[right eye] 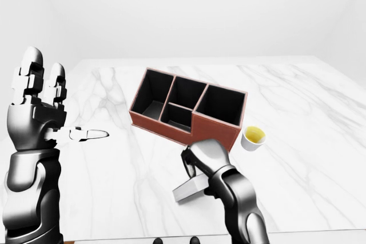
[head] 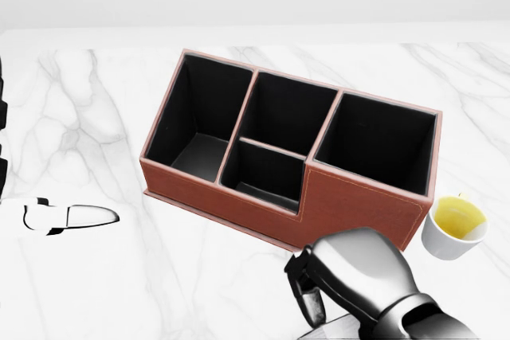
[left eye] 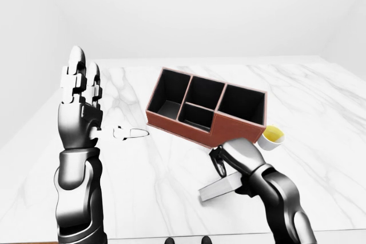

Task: Pick up the book and place it in the right compartment of the caddy.

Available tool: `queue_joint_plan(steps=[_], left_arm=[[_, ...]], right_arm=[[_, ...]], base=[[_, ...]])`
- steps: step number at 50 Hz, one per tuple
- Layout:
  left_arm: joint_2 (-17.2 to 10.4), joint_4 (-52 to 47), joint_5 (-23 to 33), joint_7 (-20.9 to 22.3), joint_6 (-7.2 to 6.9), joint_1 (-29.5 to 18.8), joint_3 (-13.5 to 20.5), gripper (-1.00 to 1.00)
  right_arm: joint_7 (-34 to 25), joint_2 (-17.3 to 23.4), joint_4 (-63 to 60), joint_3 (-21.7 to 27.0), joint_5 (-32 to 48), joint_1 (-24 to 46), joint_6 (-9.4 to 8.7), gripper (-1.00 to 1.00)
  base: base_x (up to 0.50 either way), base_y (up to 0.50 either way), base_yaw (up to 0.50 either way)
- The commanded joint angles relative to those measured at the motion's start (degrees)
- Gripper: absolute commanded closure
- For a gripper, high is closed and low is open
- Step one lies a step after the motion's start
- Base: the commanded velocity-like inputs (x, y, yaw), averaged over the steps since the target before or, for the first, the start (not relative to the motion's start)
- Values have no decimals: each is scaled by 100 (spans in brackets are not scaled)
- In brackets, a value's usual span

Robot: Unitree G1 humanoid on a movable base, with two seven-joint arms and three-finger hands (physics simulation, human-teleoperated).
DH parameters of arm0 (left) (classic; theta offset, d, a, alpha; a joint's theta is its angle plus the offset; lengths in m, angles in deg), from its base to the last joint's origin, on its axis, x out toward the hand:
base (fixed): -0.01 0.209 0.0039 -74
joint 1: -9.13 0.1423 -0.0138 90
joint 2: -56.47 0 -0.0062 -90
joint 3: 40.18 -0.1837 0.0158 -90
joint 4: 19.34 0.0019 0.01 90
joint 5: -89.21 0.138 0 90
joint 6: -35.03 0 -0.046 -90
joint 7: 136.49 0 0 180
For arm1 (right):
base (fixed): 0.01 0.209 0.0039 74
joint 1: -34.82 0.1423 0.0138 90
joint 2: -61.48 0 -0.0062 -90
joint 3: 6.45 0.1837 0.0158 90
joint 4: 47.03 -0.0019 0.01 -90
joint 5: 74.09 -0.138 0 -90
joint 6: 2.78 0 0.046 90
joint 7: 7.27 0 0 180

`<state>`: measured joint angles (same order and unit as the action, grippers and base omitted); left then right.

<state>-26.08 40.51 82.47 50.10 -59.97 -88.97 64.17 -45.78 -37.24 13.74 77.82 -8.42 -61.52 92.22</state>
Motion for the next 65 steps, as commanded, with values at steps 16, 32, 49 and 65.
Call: queue_joint_plan(steps=[16, 32, 49, 65], left_arm=[[-16, 47, 3, -58, 0, -42, 22, -100], [-38, 66, -28, -115, 0, -76, 44, -100], [-48, 59, -33, -131, 0, -84, 48, -100], [-42, 1, -55, -81, 0, -64, 38, -100]], right_arm=[[-150, -463, -2399, 37, -1728, 2522, 0, 100], [-150, -351, -2421, 164, -1790, 3429, 0, 100], [-150, 83, -1910, 516, -1883, 4345, 0, 100], [-150, 939, -144, 944, -2076, 5935, -292, 100]], base=[[0, 0, 0], [0, 0, 0], [0, 0, 0], [0, 0, 0]])
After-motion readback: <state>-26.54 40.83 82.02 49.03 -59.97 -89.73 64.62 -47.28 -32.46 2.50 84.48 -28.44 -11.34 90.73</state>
